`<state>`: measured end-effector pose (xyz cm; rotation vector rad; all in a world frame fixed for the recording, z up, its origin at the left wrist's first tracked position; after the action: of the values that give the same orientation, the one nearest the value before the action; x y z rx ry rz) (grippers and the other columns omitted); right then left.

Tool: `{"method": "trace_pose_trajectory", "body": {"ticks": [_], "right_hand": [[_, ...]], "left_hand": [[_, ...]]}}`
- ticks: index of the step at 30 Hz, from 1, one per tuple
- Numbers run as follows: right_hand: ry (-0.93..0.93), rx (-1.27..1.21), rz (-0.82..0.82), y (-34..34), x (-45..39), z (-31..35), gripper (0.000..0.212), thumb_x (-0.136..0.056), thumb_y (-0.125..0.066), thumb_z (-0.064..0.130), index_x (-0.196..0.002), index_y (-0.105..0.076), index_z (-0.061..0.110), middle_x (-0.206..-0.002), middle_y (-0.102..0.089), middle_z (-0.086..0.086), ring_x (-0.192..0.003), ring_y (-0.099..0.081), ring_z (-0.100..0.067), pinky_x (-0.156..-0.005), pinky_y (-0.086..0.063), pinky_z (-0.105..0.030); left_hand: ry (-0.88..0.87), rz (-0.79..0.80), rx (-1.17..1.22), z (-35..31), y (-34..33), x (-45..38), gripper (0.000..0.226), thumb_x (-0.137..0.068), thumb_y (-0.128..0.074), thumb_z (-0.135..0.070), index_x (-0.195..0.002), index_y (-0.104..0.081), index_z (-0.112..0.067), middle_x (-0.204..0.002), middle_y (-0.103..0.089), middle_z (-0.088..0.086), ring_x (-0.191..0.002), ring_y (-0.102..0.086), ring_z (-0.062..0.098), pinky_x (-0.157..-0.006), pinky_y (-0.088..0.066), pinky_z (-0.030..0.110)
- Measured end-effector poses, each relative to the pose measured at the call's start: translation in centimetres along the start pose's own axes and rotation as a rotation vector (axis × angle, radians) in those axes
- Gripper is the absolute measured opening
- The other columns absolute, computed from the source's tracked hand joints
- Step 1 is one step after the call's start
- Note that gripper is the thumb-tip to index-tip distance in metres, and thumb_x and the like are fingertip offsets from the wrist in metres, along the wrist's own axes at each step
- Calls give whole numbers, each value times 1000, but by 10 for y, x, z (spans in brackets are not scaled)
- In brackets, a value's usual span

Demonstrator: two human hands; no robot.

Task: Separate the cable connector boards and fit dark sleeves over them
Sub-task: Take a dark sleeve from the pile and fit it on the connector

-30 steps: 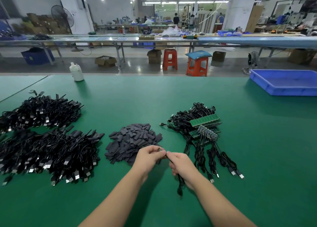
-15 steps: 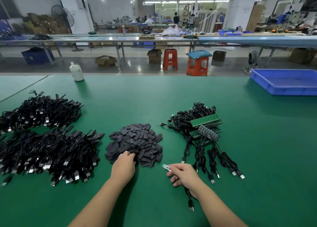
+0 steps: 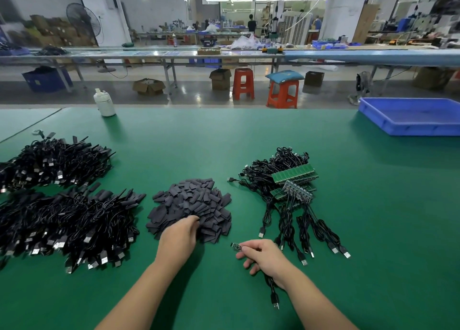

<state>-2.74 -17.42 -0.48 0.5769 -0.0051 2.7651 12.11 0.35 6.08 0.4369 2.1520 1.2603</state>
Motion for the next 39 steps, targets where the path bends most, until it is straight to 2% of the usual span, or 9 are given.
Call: {"method": "trace_pose_trajectory", "body": {"ticks": [3,8,13,18,25,29,32,34,39], "right_hand": [[11,-1,-1,1,-1,0,19,-99,-57,13,-116,-65,8,-87,-73,-6,-63,-61,-12,-56,-52,-26],[30,49,41,-1,0,2,15,-100,-56,14,-110,-67,13,-81,-72,-1,-58,-57,-9,-51,-49,-24],[35,101,61,-1,0,0,16,-99,-57,17,-111,-69,16,-79,-71,1,-57,-55,-9,-53,-50,-25],[34,99,75,0,-1,-1,17,-98,-58,17,-110,-70,19,-78,-71,1,-58,-55,-10,-55,-50,-25],[35,126,76,0,0,-1,17,-98,-57,16,-110,-68,21,-76,-71,2,-55,-54,-9,-54,-50,-25],[21,115,76,0,1,0,17,-99,-57,16,-110,-68,19,-73,-69,3,-55,-54,-9,-54,-49,-24],[19,97,82,-1,2,0,16,-99,-56,15,-109,-69,14,-69,-66,3,-54,-53,-9,-52,-48,-24],[16,87,96,-2,3,0,15,-100,-55,14,-106,-68,9,-67,-64,3,-53,-52,-9,-51,-48,-24],[4,118,128,-3,5,2,23,-100,-54,16,-99,-66,-3,-65,-61,3,-52,-51,-9,-52,-47,-24]], "left_hand": [[-80,149,169,-24,-15,8,25,-99,-55,-28,-119,-69,-25,-94,-63,-10,-84,-61,11,-77,-49,25],[-57,333,306,-41,-41,24,36,-100,-52,-30,-134,-60,-18,-98,-54,-7,-94,-54,6,-83,-36,14],[-18,435,346,-40,-50,29,34,-99,-54,-32,-130,-62,-21,-95,-53,-10,-90,-53,1,-79,-36,11],[-140,564,145,-43,-59,37,30,-96,-57,-31,-123,-63,-19,-102,-50,0,-95,-52,15,-87,-42,26],[-321,548,-327,-45,-50,29,22,-97,-50,-28,-115,-62,-26,-111,-58,-3,-107,-51,20,-77,-43,35],[-149,533,54,-43,-40,24,25,-86,-66,-29,-111,-70,-30,-103,-70,-11,-97,-61,7,-86,-49,28],[4,443,362,-38,-34,25,21,-83,-75,-24,-104,-76,-28,-86,-69,-26,-84,-61,-12,-78,-45,7],[25,418,416,-38,-34,26,21,-83,-76,-21,-103,-77,-27,-81,-66,-32,-83,-61,-15,-74,-40,-1],[24,378,445,-45,-34,28,19,-83,-76,-18,-101,-78,-25,-78,-65,-33,-81,-61,-13,-73,-41,1]]}}
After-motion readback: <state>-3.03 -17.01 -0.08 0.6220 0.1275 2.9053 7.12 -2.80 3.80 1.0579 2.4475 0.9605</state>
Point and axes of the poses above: each hand's wrist, its own x-axis away from the middle knuckle, its own y-axis out of the back of the hand, z = x × y, the point moved 6 cm from there along -x, towards the middle knuckle
